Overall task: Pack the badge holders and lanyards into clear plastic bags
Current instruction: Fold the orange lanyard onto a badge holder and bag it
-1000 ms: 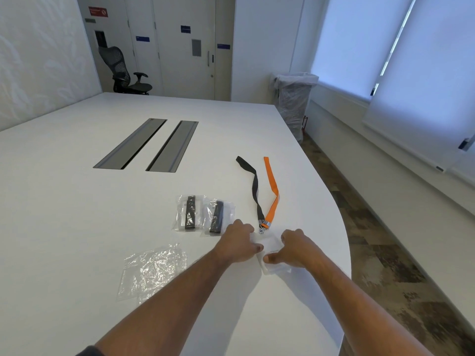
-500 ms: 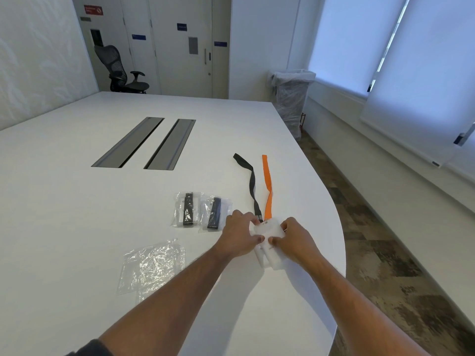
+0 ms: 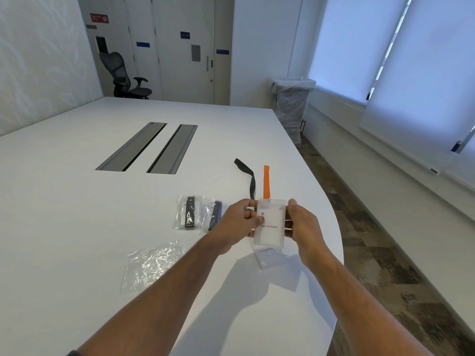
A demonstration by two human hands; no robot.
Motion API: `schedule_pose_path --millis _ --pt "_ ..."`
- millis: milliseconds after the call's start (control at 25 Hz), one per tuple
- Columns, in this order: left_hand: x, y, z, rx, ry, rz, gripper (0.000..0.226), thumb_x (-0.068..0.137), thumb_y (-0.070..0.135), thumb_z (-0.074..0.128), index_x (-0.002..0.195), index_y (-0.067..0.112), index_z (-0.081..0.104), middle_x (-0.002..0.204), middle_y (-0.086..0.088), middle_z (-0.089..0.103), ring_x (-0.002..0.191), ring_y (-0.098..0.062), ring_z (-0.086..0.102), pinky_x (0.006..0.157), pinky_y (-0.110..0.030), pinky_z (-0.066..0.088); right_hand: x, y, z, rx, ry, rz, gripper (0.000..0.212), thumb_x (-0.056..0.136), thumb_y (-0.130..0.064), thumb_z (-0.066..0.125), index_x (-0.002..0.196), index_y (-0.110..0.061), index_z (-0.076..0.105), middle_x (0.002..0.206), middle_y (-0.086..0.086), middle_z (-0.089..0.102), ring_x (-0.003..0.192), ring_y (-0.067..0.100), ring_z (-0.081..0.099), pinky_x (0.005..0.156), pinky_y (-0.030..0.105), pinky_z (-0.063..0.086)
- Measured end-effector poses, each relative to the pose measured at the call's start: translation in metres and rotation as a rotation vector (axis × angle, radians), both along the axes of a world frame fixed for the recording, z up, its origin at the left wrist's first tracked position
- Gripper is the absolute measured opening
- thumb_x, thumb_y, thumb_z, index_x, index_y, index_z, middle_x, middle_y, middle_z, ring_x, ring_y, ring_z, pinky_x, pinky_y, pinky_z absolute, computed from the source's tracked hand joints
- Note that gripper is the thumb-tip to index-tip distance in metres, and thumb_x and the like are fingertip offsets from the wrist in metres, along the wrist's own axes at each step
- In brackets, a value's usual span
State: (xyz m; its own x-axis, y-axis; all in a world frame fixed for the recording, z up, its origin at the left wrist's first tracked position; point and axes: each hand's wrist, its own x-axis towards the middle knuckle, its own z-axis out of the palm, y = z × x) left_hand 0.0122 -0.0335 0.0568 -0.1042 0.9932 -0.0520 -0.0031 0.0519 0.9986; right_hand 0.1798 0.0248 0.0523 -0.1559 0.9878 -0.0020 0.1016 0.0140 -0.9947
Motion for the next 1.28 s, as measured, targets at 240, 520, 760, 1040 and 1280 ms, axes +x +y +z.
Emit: schedule_pose_path --millis 240,520,760,1040,1280 --pt "-0.016 -0.021 0.018 0.006 -0.041 -0.177 0.037 0.098 0.006 0.066 0.134 0.012 0.059 0.1 -0.006 0.075 0.093 -0.016 0.071 0.069 -0.026 0.058 0.002 -0.012 0.0 0.264 -0.097 0.238 0.026 0.096 -0.028 0.056 0.122 -0.034 0.062 0.122 -0.01 0.067 0.11 0.019 0.065 0.094 0.032 0.054" --pt "-0.022 -0.031 0.026 0.063 -0.06 -0.17 0.033 0.098 0.006 0.067 0.129 0.014 0.057 0.1 -0.008 0.074 0.093 -0.018 0.072 0.066 -0.028 0.058 -0.008 -0.028 0.007 0.274 -0.055 0.18 0.033 0.107 -0.016 0.043 0.101 -0.036 0.068 0.093 -0.022 0.074 0.09 0.004 0.071 0.065 0.014 0.056" --pt "-0.023 -0.027 0.027 0.141 -0.129 -0.07 0.031 0.095 0.006 0.069 0.123 0.013 0.059 0.093 -0.006 0.076 0.087 -0.018 0.074 0.064 -0.031 0.06 -0.009 -0.043 0.008 0.252 -0.028 0.27 0.036 0.098 -0.027 0.049 0.1 -0.057 0.07 0.097 -0.023 0.075 0.093 0.006 0.072 0.066 0.015 0.057" --pt "-0.022 -0.02 0.026 0.171 -0.185 0.069 0.026 0.093 0.003 0.069 0.114 0.018 0.062 0.089 -0.002 0.077 0.085 -0.015 0.075 0.061 -0.031 0.059 -0.003 -0.052 -0.004 0.21 -0.127 0.351 0.042 0.101 -0.001 0.039 0.096 -0.029 0.07 0.081 0.007 0.068 0.064 0.013 0.061 0.068 0.03 0.057" --pt "-0.028 -0.015 0.029 0.172 -0.124 0.255 0.027 0.093 -0.001 0.068 0.107 0.02 0.06 0.092 -0.007 0.075 0.079 -0.007 0.076 0.059 -0.03 0.06 -0.008 -0.072 -0.002 0.155 -0.05 0.408 0.029 0.108 -0.014 0.04 0.122 -0.028 0.062 0.072 0.004 0.061 0.062 0.014 0.052 0.063 0.026 0.049"
